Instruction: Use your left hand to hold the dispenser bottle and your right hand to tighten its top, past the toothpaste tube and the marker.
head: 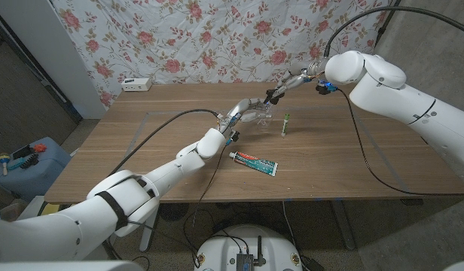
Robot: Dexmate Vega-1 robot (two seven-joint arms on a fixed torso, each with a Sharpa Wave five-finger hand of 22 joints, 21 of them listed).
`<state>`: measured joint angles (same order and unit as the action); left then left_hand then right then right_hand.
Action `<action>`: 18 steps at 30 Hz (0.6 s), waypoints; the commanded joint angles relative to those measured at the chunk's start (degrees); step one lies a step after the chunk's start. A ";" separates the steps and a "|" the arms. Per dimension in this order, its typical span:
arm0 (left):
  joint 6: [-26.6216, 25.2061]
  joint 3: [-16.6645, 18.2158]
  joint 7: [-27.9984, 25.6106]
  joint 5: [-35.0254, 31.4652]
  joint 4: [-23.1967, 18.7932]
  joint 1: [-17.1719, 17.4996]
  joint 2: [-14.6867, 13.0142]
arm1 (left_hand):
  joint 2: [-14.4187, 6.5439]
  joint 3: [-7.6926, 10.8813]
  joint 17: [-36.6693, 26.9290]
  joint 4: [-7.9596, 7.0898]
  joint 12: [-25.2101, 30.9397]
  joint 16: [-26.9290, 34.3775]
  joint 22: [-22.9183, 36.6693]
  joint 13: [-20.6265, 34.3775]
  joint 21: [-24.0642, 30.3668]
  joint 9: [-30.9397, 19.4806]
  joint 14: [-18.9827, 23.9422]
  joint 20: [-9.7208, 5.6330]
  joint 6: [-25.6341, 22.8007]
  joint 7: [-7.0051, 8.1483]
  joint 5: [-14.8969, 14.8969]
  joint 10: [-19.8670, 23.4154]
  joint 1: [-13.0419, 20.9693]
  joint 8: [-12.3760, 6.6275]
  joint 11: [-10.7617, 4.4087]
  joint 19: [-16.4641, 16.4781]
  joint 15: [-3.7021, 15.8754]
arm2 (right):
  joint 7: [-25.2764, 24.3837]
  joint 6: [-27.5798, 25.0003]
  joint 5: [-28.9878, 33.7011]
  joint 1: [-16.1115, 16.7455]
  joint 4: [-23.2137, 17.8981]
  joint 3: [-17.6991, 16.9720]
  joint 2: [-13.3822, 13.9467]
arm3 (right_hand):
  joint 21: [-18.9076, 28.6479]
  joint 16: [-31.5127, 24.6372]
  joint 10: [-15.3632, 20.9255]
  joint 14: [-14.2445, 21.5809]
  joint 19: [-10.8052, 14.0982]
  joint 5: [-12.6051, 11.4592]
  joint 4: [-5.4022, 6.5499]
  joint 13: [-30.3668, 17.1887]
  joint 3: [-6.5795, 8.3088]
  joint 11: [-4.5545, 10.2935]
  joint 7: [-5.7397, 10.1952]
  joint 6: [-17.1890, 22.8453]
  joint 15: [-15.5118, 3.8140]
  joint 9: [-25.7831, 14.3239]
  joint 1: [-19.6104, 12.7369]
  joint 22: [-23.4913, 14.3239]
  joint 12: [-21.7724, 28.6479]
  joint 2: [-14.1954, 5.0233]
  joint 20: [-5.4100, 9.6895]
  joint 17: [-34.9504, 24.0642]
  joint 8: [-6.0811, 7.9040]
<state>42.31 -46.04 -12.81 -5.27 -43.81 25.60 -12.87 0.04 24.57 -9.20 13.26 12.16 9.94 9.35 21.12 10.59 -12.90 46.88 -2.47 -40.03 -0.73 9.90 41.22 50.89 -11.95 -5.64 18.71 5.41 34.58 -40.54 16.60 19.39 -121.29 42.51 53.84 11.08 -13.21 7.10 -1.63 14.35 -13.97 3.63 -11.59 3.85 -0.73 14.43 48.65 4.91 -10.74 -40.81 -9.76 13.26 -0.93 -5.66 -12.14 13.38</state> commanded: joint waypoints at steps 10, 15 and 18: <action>-0.95 0.23 -0.16 -0.21 -2.75 1.13 -0.91 | -3.34 4.63 -0.22 -4.30 0.53 0.33 0.18 0.17 0.06 -0.15 0.23 -2.63 -3.56 2.53 0.32 0.45 -2.40 -0.19 -0.30 -0.18 4.15 | 1.12 -10.13 7.26 -3.23 -3.87 6.39 -0.59 | 0.77 -1.63 4.56 4.04 2.89 0.29 1.76 -0.06 -1.31 -0.71 -4.15 7.12 -0.85 -0.12 3.89 -0.09 1.09 -0.76 -0.39 -0.35 1.00; -1.62 0.49 -0.32 -0.38 -4.20 1.82 -1.39 | -3.32 4.61 -0.23 -4.28 0.48 0.35 0.18 0.16 0.07 -0.15 0.24 -2.65 -3.54 2.61 0.32 0.33 -2.39 -0.18 -0.40 -0.16 4.13 | 1.32 -11.83 9.30 -3.61 -4.81 7.70 -0.79 | 0.84 -1.84 5.16 4.92 3.44 0.27 1.88 -0.04 -1.46 -0.89 -4.33 7.93 -0.99 -0.11 4.27 -0.09 1.14 -0.82 -0.51 -0.30 1.09; -2.00 0.64 -0.37 -0.45 -5.03 2.27 -1.69 | -3.33 4.60 -0.24 -4.29 0.46 0.38 0.17 0.17 0.06 -0.15 0.29 -2.62 -3.52 2.62 0.32 0.30 -2.39 -0.18 -0.39 -0.18 4.11 | 0.92 -12.93 11.01 -3.64 -5.57 8.52 -0.91 | 0.86 -2.02 5.93 5.71 3.81 0.24 1.95 -0.03 -1.55 -1.04 -4.70 8.51 -1.25 -0.10 4.52 -0.09 1.28 -0.88 -0.50 -0.25 1.12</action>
<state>41.57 -45.96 -12.90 -5.39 -46.04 26.49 -13.61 0.04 24.56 -9.21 13.26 12.14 9.94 9.35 21.17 10.59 -12.93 46.88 -2.47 -40.03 -0.73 9.99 41.33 50.89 -11.70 -5.54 18.71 5.42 35.53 -48.91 22.56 16.71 -124.73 47.94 53.33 11.69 -14.85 12.17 3.41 17.36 -13.70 5.14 -11.45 2.34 -1.57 16.06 50.30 3.61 -10.50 -36.54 -9.76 14.21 -1.61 -6.14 -12.26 14.04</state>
